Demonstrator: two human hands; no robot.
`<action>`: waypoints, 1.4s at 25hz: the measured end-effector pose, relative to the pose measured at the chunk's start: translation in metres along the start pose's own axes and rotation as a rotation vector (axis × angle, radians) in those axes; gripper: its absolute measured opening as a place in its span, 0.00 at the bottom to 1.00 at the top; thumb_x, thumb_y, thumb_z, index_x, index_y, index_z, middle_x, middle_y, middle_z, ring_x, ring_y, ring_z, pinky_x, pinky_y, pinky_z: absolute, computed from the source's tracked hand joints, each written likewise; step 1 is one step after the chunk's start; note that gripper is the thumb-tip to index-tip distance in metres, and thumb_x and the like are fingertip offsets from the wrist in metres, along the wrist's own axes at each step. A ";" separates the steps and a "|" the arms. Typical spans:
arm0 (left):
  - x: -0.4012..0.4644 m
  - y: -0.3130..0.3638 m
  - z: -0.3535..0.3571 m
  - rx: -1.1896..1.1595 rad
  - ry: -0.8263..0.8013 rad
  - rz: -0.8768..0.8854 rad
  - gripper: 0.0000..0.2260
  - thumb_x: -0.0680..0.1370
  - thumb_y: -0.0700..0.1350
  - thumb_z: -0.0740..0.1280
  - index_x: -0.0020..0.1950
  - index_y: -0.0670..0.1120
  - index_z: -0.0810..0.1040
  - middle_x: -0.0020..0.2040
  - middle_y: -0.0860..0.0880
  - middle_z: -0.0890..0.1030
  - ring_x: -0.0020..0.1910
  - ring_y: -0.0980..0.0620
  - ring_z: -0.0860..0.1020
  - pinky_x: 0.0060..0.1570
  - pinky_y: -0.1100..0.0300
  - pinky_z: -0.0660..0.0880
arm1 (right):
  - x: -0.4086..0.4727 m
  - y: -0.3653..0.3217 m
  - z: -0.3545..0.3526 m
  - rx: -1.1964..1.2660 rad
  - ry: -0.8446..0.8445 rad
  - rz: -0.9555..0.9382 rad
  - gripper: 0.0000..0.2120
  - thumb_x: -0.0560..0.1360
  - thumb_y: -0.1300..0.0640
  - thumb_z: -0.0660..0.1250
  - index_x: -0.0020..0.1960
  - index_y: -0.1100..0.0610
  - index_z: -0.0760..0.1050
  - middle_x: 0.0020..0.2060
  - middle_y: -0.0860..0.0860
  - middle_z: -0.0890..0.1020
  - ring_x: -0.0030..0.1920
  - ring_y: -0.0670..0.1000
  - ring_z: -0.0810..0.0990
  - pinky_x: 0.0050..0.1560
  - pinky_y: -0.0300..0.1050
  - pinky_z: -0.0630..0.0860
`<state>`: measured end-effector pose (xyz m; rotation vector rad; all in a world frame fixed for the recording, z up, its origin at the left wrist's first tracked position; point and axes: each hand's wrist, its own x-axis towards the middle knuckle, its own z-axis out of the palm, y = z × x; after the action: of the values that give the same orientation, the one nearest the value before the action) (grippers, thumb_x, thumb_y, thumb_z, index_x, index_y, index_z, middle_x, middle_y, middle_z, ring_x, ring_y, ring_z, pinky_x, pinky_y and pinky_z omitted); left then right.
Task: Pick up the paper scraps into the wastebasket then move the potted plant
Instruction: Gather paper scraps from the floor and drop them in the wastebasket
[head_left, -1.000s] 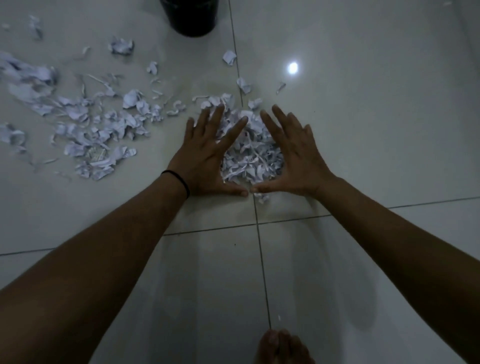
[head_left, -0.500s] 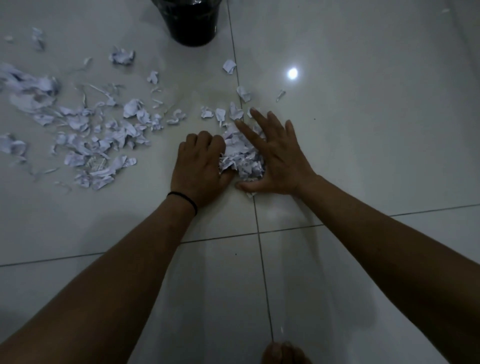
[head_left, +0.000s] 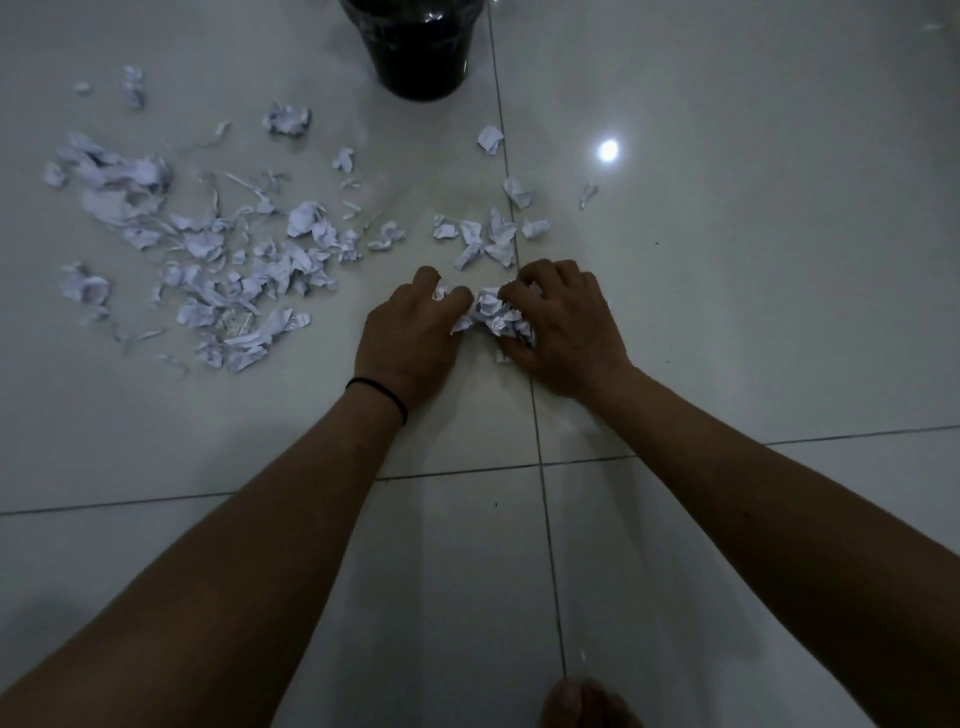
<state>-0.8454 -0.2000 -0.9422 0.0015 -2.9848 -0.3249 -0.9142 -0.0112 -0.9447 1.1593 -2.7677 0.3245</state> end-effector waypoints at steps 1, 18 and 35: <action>0.004 -0.002 -0.004 0.002 -0.038 0.020 0.04 0.71 0.41 0.69 0.44 0.45 0.76 0.44 0.40 0.76 0.32 0.38 0.75 0.28 0.56 0.66 | 0.000 -0.002 -0.001 -0.009 -0.004 -0.006 0.19 0.70 0.43 0.70 0.55 0.55 0.78 0.51 0.57 0.79 0.48 0.59 0.76 0.42 0.49 0.70; 0.012 0.027 -0.030 -0.148 0.008 -0.184 0.17 0.79 0.54 0.61 0.34 0.47 0.69 0.35 0.41 0.79 0.34 0.43 0.72 0.35 0.56 0.61 | -0.007 -0.017 -0.031 0.232 0.051 0.350 0.13 0.73 0.54 0.70 0.33 0.60 0.77 0.30 0.59 0.82 0.31 0.59 0.80 0.33 0.41 0.63; 0.051 0.193 -0.168 -0.303 0.196 0.195 0.15 0.80 0.47 0.56 0.33 0.46 0.68 0.30 0.47 0.70 0.31 0.47 0.67 0.35 0.57 0.59 | -0.096 -0.002 -0.247 0.288 0.243 0.795 0.17 0.72 0.56 0.70 0.29 0.51 0.65 0.27 0.48 0.71 0.31 0.52 0.71 0.35 0.44 0.62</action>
<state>-0.8705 -0.0483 -0.7316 -0.2710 -2.6861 -0.7036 -0.8382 0.1143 -0.7241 -0.0281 -2.8706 0.8845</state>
